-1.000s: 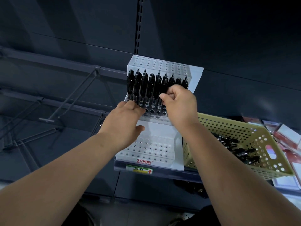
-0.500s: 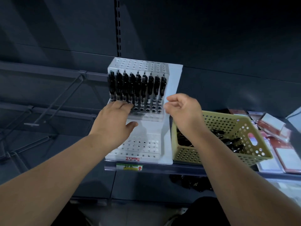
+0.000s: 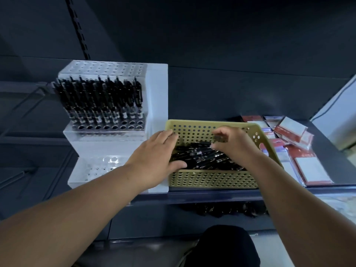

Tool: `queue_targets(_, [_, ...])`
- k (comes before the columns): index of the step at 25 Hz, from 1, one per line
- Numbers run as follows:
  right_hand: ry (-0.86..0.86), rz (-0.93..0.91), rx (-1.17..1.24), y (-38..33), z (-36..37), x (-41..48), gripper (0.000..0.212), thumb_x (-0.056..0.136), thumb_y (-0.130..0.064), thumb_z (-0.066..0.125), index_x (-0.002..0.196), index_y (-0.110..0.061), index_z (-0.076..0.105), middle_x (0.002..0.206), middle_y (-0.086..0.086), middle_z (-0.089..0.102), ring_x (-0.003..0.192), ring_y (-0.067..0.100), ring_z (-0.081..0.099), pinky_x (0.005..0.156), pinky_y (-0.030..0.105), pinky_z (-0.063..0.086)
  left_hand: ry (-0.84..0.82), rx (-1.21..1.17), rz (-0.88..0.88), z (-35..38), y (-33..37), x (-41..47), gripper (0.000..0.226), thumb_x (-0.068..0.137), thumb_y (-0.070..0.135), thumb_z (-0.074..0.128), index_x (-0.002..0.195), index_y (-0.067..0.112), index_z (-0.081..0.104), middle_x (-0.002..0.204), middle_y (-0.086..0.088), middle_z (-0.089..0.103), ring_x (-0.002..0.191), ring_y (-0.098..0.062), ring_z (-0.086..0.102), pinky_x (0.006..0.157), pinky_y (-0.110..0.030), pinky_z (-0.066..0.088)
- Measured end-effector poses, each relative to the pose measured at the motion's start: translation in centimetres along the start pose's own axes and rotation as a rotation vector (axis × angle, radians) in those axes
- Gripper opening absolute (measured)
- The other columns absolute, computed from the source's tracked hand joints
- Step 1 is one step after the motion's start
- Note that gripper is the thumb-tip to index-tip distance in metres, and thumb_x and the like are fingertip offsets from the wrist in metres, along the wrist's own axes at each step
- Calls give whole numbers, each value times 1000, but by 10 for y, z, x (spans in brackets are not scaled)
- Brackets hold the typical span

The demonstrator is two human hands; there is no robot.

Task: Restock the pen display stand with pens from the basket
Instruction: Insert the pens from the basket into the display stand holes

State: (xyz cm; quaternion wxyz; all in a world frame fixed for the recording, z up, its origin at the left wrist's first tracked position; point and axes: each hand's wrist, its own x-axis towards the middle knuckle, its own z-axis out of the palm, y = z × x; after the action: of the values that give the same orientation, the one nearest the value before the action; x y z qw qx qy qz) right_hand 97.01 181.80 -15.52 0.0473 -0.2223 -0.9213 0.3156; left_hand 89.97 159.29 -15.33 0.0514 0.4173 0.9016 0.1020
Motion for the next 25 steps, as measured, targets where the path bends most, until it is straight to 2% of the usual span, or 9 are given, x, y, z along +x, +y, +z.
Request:
queue_targets(3, [-150, -24, -41, 5, 9, 17, 53, 81, -21, 77, 130, -25, 58, 132, -1, 59, 113, 13, 55, 89, 26, 39, -135, 60, -24, 9, -1, 13, 92, 85, 70, 27, 152, 17, -7, 161, 2, -12, 147, -14, -12, 118, -33, 3])
queue_targets(6, [-306, -30, -83, 2, 20, 33, 59, 79, -18, 78, 133, -28, 56, 142, -1, 51, 126, 19, 49, 93, 31, 37, -190, 39, -20, 14, -4, 17, 100, 74, 77, 12, 151, 19, -15, 159, 5, -20, 144, -10, -20, 117, -32, -1])
queue_targets(9, [-468, -29, -196, 3, 33, 46, 70, 77, -18, 80, 138, -31, 50, 145, -1, 46, 129, 20, 45, 96, 32, 36, -193, 51, -7, 18, -7, 16, 102, 70, 79, 7, 151, 21, -14, 159, 7, -19, 142, -8, -24, 117, -30, -2])
queue_targets(11, [-546, -17, -306, 3, 42, 50, 82, 73, -23, 82, 143, -37, 42, 149, 0, 41, 133, 23, 40, 104, 40, 37, -204, 49, 0, 19, -7, 17, 99, 72, 78, 8, 152, 24, -10, 159, 8, -15, 142, -7, -26, 117, -32, -1])
queue_targets(14, [-560, -35, -512, 2, 51, 50, 91, 74, -32, 81, 149, -40, 29, 155, -1, 31, 141, 25, 25, 113, 47, 28, -204, 41, 6, 20, -7, 17, 96, 72, 78, 8, 152, 28, -4, 160, 9, -9, 142, -7, -26, 118, -34, 3])
queue_targets(16, [-534, -37, -601, -2, 52, 49, 82, 76, -36, 79, 145, -38, 35, 150, -1, 35, 140, 28, 24, 111, 48, 26, -193, 39, 12, 22, -8, 18, 95, 72, 79, 7, 152, 28, -2, 160, 9, -5, 142, -7, -25, 118, -35, 5])
queue_targets(19, [-541, -3, -533, -2, 52, 49, 58, 76, -31, 79, 126, -31, 50, 129, 0, 50, 127, 27, 39, 107, 48, 34, -169, 37, 27, 24, -9, 17, 98, 71, 83, 3, 152, 29, 0, 160, 8, -1, 143, -9, -23, 118, -37, 7])
queue_targets(21, [-549, -4, -478, -1, 51, 46, 53, 76, -27, 79, 121, -26, 53, 121, -1, 52, 119, 24, 46, 106, 51, 36, -168, 30, 27, 26, -11, 17, 98, 70, 82, 3, 152, 28, 1, 160, 7, 0, 143, -9, -22, 118, -37, 6])
queue_targets(25, [-515, -31, -423, 1, 50, 42, 48, 77, -25, 79, 117, -28, 52, 110, -7, 54, 106, 18, 52, 101, 46, 39, -168, 29, 26, 26, -10, 17, 101, 69, 83, 0, 153, 28, 1, 160, 6, 1, 144, -10, -21, 118, -37, 4])
